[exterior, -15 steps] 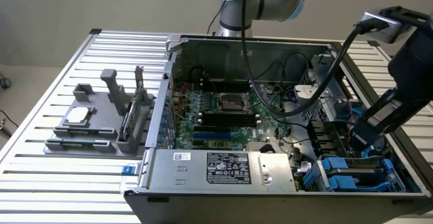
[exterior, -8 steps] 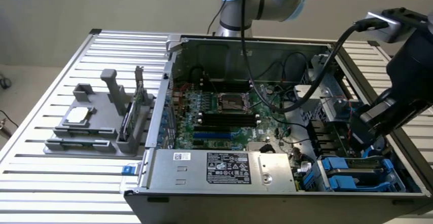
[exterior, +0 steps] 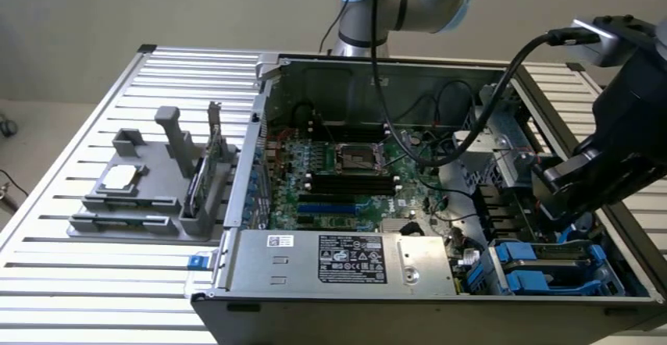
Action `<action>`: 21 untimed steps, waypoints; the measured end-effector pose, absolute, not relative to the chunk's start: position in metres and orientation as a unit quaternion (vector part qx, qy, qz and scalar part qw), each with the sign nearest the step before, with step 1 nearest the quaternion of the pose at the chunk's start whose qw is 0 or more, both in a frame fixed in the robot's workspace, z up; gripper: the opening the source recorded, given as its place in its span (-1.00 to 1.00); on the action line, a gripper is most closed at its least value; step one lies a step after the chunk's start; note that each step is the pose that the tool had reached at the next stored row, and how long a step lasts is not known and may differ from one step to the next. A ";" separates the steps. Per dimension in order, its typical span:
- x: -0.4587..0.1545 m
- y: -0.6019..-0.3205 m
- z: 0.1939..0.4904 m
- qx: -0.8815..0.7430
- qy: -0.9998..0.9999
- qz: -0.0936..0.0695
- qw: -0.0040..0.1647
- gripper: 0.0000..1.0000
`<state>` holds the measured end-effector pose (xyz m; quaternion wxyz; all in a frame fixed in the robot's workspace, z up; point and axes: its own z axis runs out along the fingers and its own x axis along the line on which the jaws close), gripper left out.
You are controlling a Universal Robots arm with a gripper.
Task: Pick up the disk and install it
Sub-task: 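Insert the first disk wire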
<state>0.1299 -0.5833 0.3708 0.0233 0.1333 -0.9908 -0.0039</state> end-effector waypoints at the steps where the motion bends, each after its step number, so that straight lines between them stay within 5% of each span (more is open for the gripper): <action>1: 0.130 -0.583 0.370 0.124 -0.992 -0.004 0.023 -0.56; 21: 0.130 -0.583 0.364 -0.057 -0.998 -0.008 0.022 -0.56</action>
